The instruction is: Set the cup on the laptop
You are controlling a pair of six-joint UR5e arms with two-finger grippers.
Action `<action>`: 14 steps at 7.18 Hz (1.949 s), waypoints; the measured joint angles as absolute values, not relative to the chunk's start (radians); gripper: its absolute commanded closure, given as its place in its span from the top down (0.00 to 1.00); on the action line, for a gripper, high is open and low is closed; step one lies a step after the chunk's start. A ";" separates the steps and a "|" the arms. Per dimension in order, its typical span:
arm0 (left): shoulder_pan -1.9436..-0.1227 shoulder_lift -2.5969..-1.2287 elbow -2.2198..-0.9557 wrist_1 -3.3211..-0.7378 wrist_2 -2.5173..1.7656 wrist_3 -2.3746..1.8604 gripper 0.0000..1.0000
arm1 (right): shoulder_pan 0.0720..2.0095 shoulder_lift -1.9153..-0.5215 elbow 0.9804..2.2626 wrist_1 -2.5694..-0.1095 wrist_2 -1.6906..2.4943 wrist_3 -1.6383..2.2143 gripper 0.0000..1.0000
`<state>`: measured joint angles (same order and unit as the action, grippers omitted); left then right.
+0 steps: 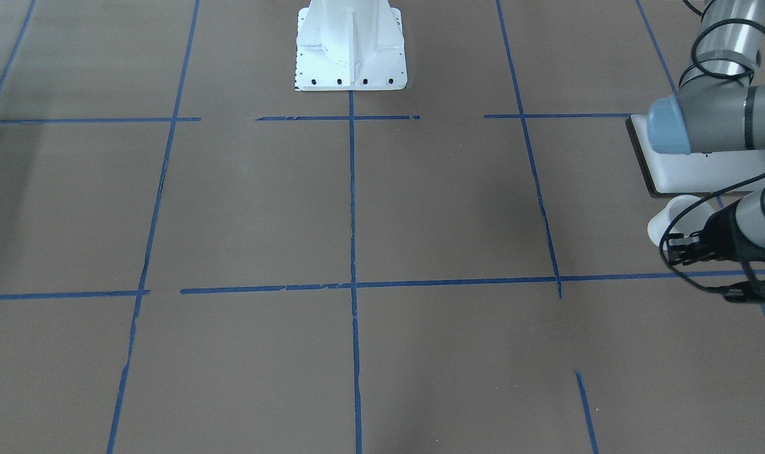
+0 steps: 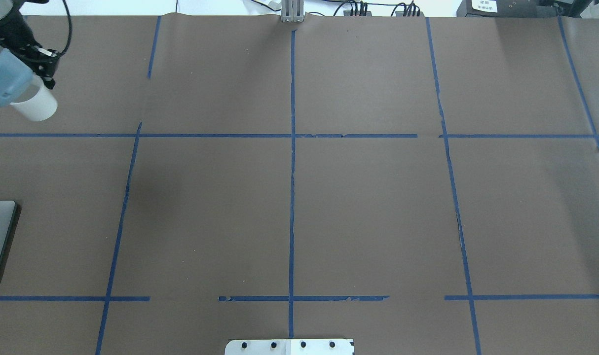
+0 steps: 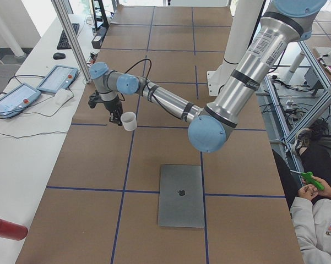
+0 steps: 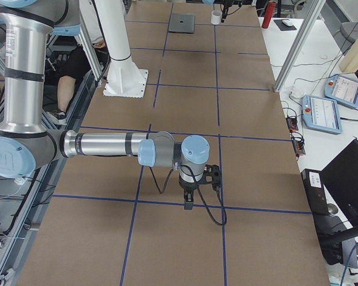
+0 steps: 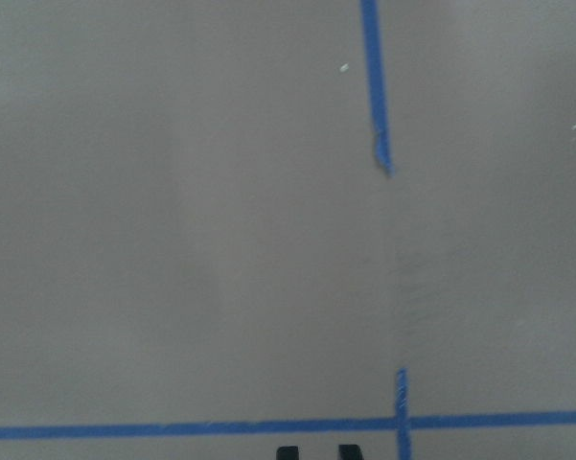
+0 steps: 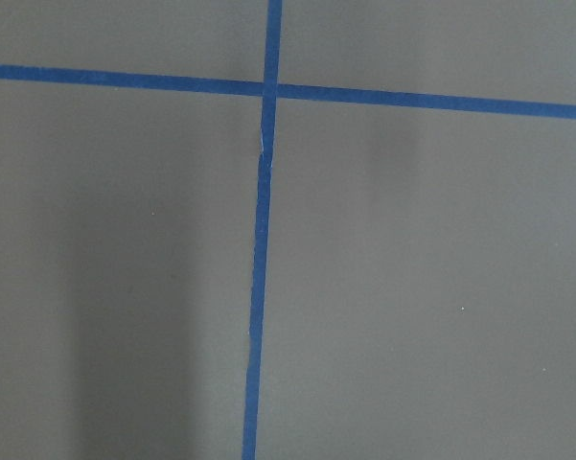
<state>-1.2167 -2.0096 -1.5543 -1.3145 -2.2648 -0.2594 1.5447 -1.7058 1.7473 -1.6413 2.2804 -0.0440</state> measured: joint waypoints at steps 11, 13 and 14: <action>-1.271 -1.351 -1.482 -2.115 -2.382 -0.378 0.00 | 1.545 -1.706 1.747 -1.641 2.280 -0.043 1.00; -1.267 -1.351 -1.461 -2.162 -2.379 -0.431 0.00 | 1.545 -1.706 1.747 -1.641 2.281 -0.043 1.00; -1.265 -1.351 -1.460 -2.185 -2.378 -0.459 0.00 | 1.545 -1.706 1.747 -1.641 2.281 -0.043 1.00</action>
<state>-1.2650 -1.3514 -1.4596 -2.1845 -2.3780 -0.4586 1.5447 -1.7058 1.7472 -1.6414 2.2807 -0.0429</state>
